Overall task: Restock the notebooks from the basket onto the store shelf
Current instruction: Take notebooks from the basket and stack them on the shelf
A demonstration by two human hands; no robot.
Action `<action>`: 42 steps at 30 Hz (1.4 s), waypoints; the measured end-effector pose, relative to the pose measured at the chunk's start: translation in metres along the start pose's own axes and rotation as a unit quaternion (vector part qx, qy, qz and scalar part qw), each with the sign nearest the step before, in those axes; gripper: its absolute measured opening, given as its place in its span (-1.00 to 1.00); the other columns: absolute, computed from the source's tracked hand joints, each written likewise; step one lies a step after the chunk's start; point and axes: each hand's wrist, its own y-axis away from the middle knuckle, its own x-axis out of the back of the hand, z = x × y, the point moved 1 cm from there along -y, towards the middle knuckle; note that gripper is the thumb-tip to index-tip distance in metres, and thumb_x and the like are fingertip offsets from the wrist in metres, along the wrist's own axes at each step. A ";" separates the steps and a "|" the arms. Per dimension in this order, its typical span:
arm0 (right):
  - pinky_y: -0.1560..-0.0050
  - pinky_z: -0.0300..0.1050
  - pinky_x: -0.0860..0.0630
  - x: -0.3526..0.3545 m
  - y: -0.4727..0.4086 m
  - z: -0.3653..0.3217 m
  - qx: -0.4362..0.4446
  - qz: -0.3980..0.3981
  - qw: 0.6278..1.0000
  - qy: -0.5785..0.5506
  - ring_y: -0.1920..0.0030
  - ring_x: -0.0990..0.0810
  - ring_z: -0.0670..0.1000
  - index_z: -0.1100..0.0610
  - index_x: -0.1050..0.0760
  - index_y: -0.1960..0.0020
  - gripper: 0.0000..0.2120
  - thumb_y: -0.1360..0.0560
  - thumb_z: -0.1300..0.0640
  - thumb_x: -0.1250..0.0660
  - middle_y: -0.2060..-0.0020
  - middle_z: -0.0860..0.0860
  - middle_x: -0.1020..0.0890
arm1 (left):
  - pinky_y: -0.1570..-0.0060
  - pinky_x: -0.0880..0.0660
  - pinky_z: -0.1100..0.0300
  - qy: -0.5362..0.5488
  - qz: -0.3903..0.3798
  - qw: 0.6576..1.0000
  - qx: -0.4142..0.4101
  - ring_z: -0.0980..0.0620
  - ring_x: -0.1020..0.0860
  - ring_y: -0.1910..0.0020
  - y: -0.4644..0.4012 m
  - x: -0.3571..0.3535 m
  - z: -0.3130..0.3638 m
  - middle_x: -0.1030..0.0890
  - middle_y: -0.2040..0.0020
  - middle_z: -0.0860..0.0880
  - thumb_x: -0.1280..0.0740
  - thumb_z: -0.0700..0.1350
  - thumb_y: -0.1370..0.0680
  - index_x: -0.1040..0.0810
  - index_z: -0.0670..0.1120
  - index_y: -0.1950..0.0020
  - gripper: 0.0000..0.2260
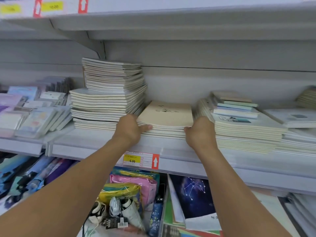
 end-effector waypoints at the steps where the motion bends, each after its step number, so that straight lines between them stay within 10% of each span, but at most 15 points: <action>1: 0.28 -0.21 -0.31 0.000 0.000 0.000 0.007 0.007 1.000 0.007 0.24 -0.47 0.11 0.16 -0.29 0.33 -0.66 -0.56 0.24 -0.34 0.25 0.08 -0.47 | 0.06 -0.50 0.12 0.001 -0.008 1.000 -0.001 -0.08 -0.58 0.03 -0.001 0.000 0.000 -0.66 0.00 -0.13 -0.48 0.15 -0.42 -0.63 -0.18 -0.09 -0.56; 13: 0.47 -0.27 -0.20 -0.006 -0.007 0.010 -0.017 -0.012 0.999 -0.028 0.33 -0.53 0.08 0.14 -0.34 0.29 -0.69 -0.57 0.12 -0.34 0.31 0.08 -0.52 | -0.28 -0.44 -0.05 -0.003 -0.072 0.997 0.022 -0.16 -0.51 -0.27 -0.005 0.000 -0.005 -0.57 -0.28 -0.14 -0.36 0.16 -0.52 -0.47 -0.12 -0.40 -0.46; 17: 0.40 -0.23 -0.37 -0.007 -0.008 0.008 -0.040 -0.019 0.997 -0.069 0.24 -0.64 0.18 0.21 -0.47 0.19 -0.87 -0.52 0.19 -0.31 0.19 0.21 -0.66 | -0.10 -0.48 0.12 0.041 -0.093 0.995 0.019 -0.12 -0.54 -0.14 -0.002 0.003 -0.003 -0.60 -0.19 -0.11 -0.27 -0.03 -0.63 -0.50 -0.12 -0.36 -0.67; 21: 0.42 -0.23 -0.39 -0.004 -0.005 0.006 -0.050 -0.028 0.994 -0.095 0.42 -0.51 0.10 0.23 -0.46 0.29 -0.88 -0.41 0.29 -0.22 0.27 0.21 -0.68 | 0.49 -0.29 0.31 0.114 -0.093 0.986 0.077 0.00 -0.41 0.39 -0.002 0.005 0.001 -0.49 0.31 -0.04 -0.20 -0.16 -0.64 -0.51 -0.03 -0.31 -0.74; 28: 0.33 -0.20 -0.42 -0.004 0.002 0.005 -0.052 -0.007 0.994 -0.096 0.33 -0.60 0.16 0.20 -0.41 0.33 -0.83 -0.44 0.29 -0.24 0.28 0.18 -0.66 | 0.33 -0.41 0.22 0.109 -0.050 0.989 0.089 -0.09 -0.50 0.28 0.004 0.007 0.006 -0.58 0.22 -0.09 -0.23 -0.18 -0.58 -0.58 -0.08 -0.25 -0.73; 31: 0.40 -0.19 -0.31 0.001 0.025 -0.009 0.055 0.084 0.995 0.020 0.30 -0.52 0.12 0.19 -0.41 0.23 -0.81 -0.55 0.19 -0.26 0.32 0.05 -0.54 | -0.12 -0.45 0.16 0.010 0.003 1.000 0.008 -0.14 -0.55 -0.17 0.017 0.018 0.006 -0.61 -0.19 -0.12 -0.27 -0.09 -0.60 -0.53 -0.10 -0.35 -0.68; 35: 0.28 -0.08 -0.48 -0.010 0.078 -0.042 0.305 0.181 0.935 -0.023 0.32 -0.57 0.10 0.07 -0.57 0.06 -0.87 -0.52 0.06 -0.27 0.39 0.00 -0.60 | 0.07 -0.52 0.11 -0.045 0.097 0.972 -0.211 -0.01 -0.58 0.07 0.063 0.054 -0.006 -0.62 0.08 -0.02 -0.30 -0.05 -0.55 -0.57 -0.07 -0.24 -0.72; 39: 0.32 -0.11 -0.39 -0.075 0.147 -0.038 0.392 -0.116 0.905 -0.117 0.44 -0.42 -0.05 0.09 -0.50 0.28 -0.78 -0.49 0.01 -0.35 0.52 -0.09 -0.44 | 0.23 -0.50 0.16 -0.076 -0.003 0.987 -0.143 0.09 -0.57 0.28 0.149 0.094 -0.082 -0.60 0.25 0.05 -0.34 -0.01 -0.56 -0.59 -0.03 -0.02 -0.88; 42: 0.30 -0.15 -0.44 -0.147 0.211 0.003 0.347 -0.493 0.796 0.051 0.36 -0.55 -0.05 0.14 -0.61 0.07 -0.79 -0.50 -0.01 -0.45 0.34 -0.03 -0.62 | 0.19 -0.56 0.15 -0.145 -0.237 0.960 0.038 0.11 -0.60 0.29 0.227 0.113 -0.173 -0.64 0.24 0.04 -0.39 -0.01 -0.55 -0.64 -0.04 0.05 -0.88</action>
